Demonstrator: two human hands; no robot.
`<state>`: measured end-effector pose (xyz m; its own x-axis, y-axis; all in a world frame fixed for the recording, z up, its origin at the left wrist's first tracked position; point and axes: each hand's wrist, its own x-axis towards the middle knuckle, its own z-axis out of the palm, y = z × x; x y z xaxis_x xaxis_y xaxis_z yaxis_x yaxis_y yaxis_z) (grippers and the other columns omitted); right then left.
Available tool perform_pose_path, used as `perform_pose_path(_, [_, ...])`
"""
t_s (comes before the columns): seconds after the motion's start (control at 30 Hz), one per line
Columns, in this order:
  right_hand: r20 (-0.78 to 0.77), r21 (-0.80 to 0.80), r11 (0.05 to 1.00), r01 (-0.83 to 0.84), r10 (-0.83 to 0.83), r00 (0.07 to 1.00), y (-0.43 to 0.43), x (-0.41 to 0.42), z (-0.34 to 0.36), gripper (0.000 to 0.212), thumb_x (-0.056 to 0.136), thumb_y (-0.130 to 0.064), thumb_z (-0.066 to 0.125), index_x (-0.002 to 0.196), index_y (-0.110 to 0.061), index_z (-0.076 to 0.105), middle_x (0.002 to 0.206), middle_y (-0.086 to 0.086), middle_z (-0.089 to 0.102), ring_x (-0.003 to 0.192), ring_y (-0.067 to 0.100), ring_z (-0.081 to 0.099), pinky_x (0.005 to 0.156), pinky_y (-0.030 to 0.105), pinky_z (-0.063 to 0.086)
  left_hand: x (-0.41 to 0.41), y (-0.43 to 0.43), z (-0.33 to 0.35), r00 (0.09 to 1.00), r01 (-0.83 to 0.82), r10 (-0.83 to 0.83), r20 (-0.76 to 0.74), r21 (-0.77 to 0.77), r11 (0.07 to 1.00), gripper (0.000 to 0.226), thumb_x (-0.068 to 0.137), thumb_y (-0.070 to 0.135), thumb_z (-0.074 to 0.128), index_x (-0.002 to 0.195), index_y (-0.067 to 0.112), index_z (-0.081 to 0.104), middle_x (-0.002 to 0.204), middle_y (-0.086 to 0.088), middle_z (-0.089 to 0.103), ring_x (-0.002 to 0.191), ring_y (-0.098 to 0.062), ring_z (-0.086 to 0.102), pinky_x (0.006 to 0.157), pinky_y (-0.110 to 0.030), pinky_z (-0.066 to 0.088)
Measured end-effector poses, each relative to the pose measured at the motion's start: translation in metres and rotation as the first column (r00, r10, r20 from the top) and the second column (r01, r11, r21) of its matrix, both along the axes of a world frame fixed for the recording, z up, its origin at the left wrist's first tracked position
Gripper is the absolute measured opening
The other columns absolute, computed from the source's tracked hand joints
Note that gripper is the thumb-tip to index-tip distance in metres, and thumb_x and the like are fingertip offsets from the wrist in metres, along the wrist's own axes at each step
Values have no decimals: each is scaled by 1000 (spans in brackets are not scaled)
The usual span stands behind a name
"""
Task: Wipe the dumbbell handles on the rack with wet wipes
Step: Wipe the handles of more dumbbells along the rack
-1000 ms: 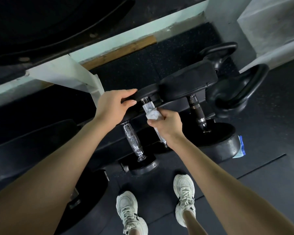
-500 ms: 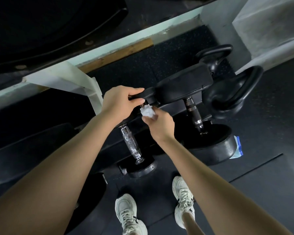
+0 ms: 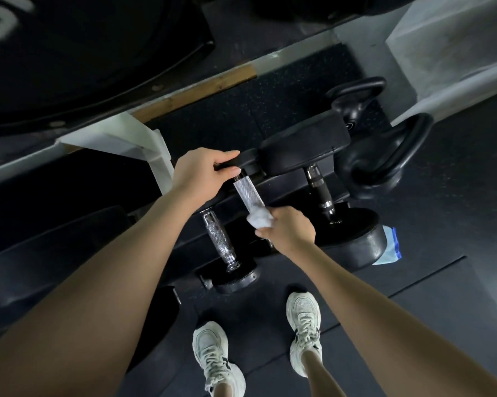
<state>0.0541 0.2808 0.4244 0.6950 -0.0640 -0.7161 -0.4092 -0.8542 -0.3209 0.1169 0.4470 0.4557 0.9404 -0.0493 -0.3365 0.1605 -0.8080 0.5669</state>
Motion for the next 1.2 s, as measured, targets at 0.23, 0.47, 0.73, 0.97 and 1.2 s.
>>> perform_pose_path(0.23, [103, 149, 984, 102, -118, 988, -6, -9, 13, 87, 82, -53, 61, 150, -24, 15, 133, 0, 57, 123, 21, 53, 111, 45, 31, -3, -1, -2, 1000, -9, 9, 17, 15, 1000, 38, 90, 39, 58, 128, 34, 56, 128, 9, 60, 118, -9, 53, 68, 2, 23])
perform_pose_path(0.47, [217, 53, 987, 153, -161, 963, 10, -20, 1, 39, 92, -34, 55, 128, -17, 53, 109, 4, 68, 104, 24, 63, 94, 35, 45, -4, 1, -7, 999, 1, -1, 39, 8, 1000, 38, 90, 36, 59, 127, 30, 57, 126, 7, 62, 116, -9, 55, 77, -5, 29])
perform_pose_path(0.73, [349, 360, 879, 312, -437, 829, 44, 14, 1, 21, 93, -11, 48, 89, -15, 68, 70, -3, 57, 67, 13, 53, 58, 23, 37, -4, 4, -15, 998, -3, 5, 67, -29, 1000, 38, 88, 37, 61, 126, 31, 58, 125, 7, 62, 118, -11, 55, 89, -23, 46])
perform_pose_path(0.97, [329, 263, 948, 179, -262, 907, 34, 1, -8, 39, 97, -11, 43, 134, -21, 52, 111, 14, 66, 107, 29, 60, 86, 34, 50, -3, 5, -11, 999, -10, 13, 43, -61, 998, 37, 88, 36, 62, 125, 32, 59, 125, 8, 62, 120, -9, 53, 92, -22, 44])
perform_pose_path(1.2, [307, 314, 932, 180, -279, 910, 30, 22, -9, 24, 95, -10, 47, 107, -9, 68, 86, 6, 65, 79, 16, 57, 60, 12, 37, -3, 4, -10, 999, 0, 2, 39, -59, 998, 37, 89, 35, 61, 125, 30, 58, 125, 7, 62, 118, -10, 54, 91, -23, 45])
